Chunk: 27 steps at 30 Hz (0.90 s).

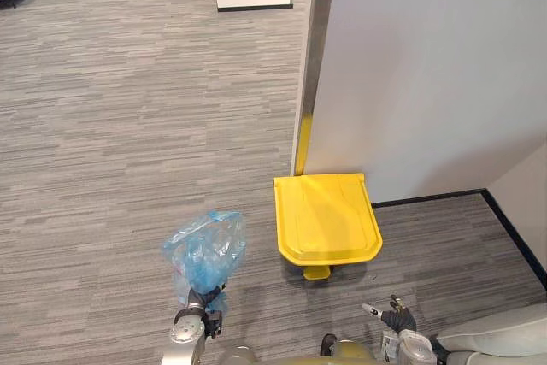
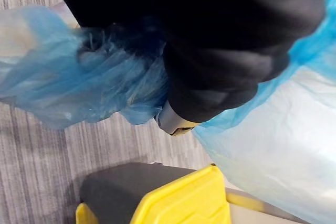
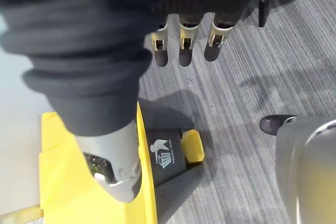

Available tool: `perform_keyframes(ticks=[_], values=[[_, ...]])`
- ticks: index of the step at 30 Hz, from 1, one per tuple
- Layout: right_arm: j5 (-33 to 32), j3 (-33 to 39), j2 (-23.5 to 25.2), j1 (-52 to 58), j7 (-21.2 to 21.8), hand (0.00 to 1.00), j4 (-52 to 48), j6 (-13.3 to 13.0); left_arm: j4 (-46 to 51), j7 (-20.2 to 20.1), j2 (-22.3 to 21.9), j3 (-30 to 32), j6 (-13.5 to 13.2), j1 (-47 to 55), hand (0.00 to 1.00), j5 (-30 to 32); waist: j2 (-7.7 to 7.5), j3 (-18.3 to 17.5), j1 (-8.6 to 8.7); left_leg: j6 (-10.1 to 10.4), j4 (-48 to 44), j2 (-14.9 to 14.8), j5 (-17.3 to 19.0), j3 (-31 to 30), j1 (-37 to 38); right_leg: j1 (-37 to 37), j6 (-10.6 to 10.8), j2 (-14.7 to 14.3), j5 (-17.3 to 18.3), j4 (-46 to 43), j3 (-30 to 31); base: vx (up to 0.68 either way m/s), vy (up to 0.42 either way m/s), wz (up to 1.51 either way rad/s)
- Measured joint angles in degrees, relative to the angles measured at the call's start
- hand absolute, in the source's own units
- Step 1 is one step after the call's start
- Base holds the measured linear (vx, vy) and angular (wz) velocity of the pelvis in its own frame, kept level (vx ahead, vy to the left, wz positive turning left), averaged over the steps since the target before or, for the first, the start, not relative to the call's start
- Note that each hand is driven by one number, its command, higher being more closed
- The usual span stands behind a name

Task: Gather rubbish on tea table into small bin, then transfer packed bag to large trash can.

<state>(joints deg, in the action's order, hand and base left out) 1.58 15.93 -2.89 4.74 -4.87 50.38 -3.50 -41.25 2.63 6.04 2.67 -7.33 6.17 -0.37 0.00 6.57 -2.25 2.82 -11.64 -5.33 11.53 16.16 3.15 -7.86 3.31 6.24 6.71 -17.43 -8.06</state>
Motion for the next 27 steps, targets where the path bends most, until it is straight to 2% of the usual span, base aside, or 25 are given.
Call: perform_keyframes(ticks=[4,10,15,17,20,22,23,25,26,27], values=[[0.01,0.01,-1.19,-0.87,-0.01,0.0,2.29,0.01,-1.77,0.0,0.72,-0.13,-0.04,-0.01,1.0,0.0,0.3,-0.2,0.05,0.15,2.57,0.3,-1.67,-0.42,0.63,0.25,-0.29,-0.38,-1.19,1.65,0.08,-0.03,-0.018,-0.03],[0.04,1.4,-2.91,-2.6,-0.21,0.0,3.03,0.01,-4.15,-0.09,0.68,-0.84,-0.04,0.05,1.0,0.0,0.51,-0.38,0.25,-0.49,5.0,0.52,-3.48,-0.62,0.56,1.63,-0.37,-1.34,-5.85,8.02,0.44,-0.07,0.01,-0.06],[0.04,1.42,-3.82,-3.23,-0.23,0.0,4.97,-0.03,-4.22,-0.01,0.7,-0.69,-0.05,0.33,1.0,-0.02,0.39,-0.41,0.06,-0.71,5.13,0.88,-3.65,-0.44,0.05,2.69,-0.15,-1.61,-9.42,12.89,1.41,-0.1,0.027,-0.1],[0.05,1.42,-4.03,-3.23,-0.23,0.0,4.96,-0.03,-4.22,0.0,0.7,-0.67,-0.05,0.42,1.0,-0.02,0.28,-0.38,0.01,-0.63,4.96,1.04,-3.54,-0.42,-0.49,2.56,0.01,-1.61,-9.59,13.71,1.9,-0.08,0.016,-0.12],[0.05,1.28,-4.3,-3.58,-0.31,0.0,4.63,0.03,-4.16,0.1,0.7,-0.26,-0.05,0.54,1.0,-0.05,-0.37,0.11,-0.23,-0.8,2.11,1.26,-0.64,-0.59,-2.22,-0.18,0.74,-1.38,-7.83,9.5,3.62,-0.08,0.031,-0.24],[0.02,1.07,-4.0,-3.9,-0.43,0.0,3.09,0.11,-3.71,0.22,0.86,-0.3,0.03,1.12,1.0,-0.07,-1.27,0.89,0.28,-1.67,-3.17,1.08,2.75,-1.21,-3.3,-2.97,2.21,0.22,-3.61,1.0,3.79,-0.03,0.037,-0.07],[0.02,1.12,-3.84,-3.61,-0.49,0.0,2.31,0.14,-3.39,0.22,0.87,-0.34,0.02,1.23,1.0,-0.07,-1.5,1.16,0.4,-2.04,-4.32,1.16,3.62,-1.8,-3.27,-2.94,2.63,0.69,-2.85,-0.68,3.45,0.05,0.054,0.16],[0.0,1.07,-3.38,-4.1,-0.53,0.0,1.45,0.14,-1.96,0.4,0.92,-0.33,0.03,1.32,1.0,-0.11,-1.37,2.67,0.53,-3.33,-6.85,0.23,5.37,-2.65,-1.75,-6.6,4.21,1.08,-2.41,-10.96,3.29,0.06,0.054,0.07],[-0.01,1.08,-2.62,-4.17,-0.5,0.0,0.19,0.19,-1.41,0.66,0.78,-0.66,0.01,1.17,1.0,-0.17,-0.55,3.97,0.21,-3.79,-8.94,-0.83,6.77,-2.77,-0.8,-9.06,3.35,0.65,-0.45,-14.89,2.79,0.08,0.025,-0.04],[-0.02,0.96,-1.87,-4.39,-0.49,0.0,-0.73,0.14,-1.4,1.18,1.28,-0.65,0.04,0.91,1.0,-0.17,-0.7,4.3,-0.05,-3.65,-11.21,-1.56,8.69,-2.86,-0.3,-11.01,3.08,0.56,0.2,-13.6,1.96,0.09,0.003,-0.01]])
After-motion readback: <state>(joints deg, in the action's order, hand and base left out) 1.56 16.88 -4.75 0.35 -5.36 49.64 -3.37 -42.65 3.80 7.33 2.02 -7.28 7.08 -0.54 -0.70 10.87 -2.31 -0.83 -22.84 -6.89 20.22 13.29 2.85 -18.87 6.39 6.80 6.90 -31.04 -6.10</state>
